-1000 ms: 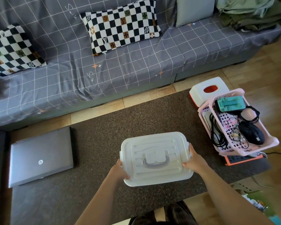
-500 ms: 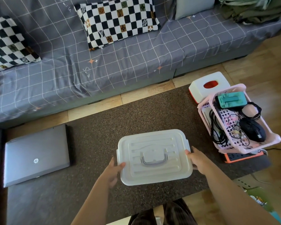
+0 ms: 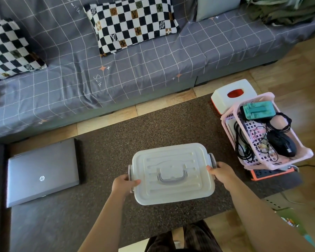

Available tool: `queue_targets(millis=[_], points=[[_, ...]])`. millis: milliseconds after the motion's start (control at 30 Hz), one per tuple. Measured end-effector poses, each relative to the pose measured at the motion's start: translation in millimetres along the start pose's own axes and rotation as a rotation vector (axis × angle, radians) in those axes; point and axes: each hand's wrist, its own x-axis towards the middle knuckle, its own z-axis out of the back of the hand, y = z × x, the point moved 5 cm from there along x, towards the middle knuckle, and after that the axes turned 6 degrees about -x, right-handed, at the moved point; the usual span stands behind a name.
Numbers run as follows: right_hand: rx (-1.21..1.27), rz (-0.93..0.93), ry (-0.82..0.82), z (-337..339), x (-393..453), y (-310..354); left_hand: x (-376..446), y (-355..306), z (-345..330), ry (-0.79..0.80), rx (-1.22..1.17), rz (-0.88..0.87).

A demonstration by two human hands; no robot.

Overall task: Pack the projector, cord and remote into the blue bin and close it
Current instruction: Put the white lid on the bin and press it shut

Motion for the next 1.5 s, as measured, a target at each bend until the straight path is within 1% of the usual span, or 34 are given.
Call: queue_targets(millis=[100, 200, 300, 467, 533, 633, 667, 700, 733, 767, 800, 833, 867, 933, 967, 1033, 1167, 1267, 1367, 1500], points=[[-0.091, 0.063, -0.151, -1, -8, 6, -12, -10, 0, -0.094, 0.091, -0.036], [-0.137, 0.108, -0.255, -2, -16, 11, -19, -14, -1, -0.13, 0.216, -0.049], [-0.163, 0.101, -0.293, -2, -19, 14, -22, -16, -4, -0.178, 0.224, -0.057], [-0.24, 0.153, -0.383, -6, -24, 20, -31, -21, -11, -0.202, 0.344, -0.116], [-0.233, 0.154, -0.384, -8, -25, 20, -29, -21, -10, -0.193, 0.344, -0.114], [-0.237, 0.148, -0.339, -12, -31, 21, -33, -23, -14, -0.162, 0.335, -0.115], [-0.269, 0.151, -0.329, -14, -34, 22, -35, -24, -16, -0.165, 0.332, -0.121], [-0.346, 0.179, -0.354, -14, -37, 23, -38, -24, -18, -0.182, 0.329, -0.135], [-0.449, 0.231, -0.412, -15, -41, 26, -41, -26, -20, -0.229, 0.33, -0.193], [-0.545, 0.318, -0.488, -16, -46, 32, -45, -31, -22, -0.279, 0.35, -0.297], [-0.61, 0.438, -0.544, -19, -52, 40, -51, -38, -28, -0.29, 0.388, -0.417], [-0.648, 0.562, -0.541, -25, -57, 47, -55, -43, -39, -0.233, 0.445, -0.521], [-0.678, 0.676, -0.483, -35, -60, 53, -59, -45, -53, -0.112, 0.5, -0.594], [-0.777, 0.829, -0.271, -60, -66, 59, -66, -43, -83, 0.116, 0.679, -0.67], [-0.837, 0.858, -0.187, -72, -67, 59, -68, -41, -93, 0.16, 0.784, -0.713], [-0.934, 0.863, -0.143, -85, -68, 60, -69, -38, -105, 0.15, 0.911, -0.778], [-1.049, 0.859, -0.176, -97, -72, 65, -66, -36, -111, 0.115, 1.002, -0.845], [-1.077, 0.879, -0.204, -99, -76, 71, -67, -35, -112, 0.101, 1.004, -0.92], [-1.102, 0.892, -0.218, -100, -75, 67, -64, -36, -108, 0.079, 0.979, -0.932], [-1.089, 0.869, -0.219, -102, -75, 60, -63, -44, -112, 0.119, 1.095, -0.982]])
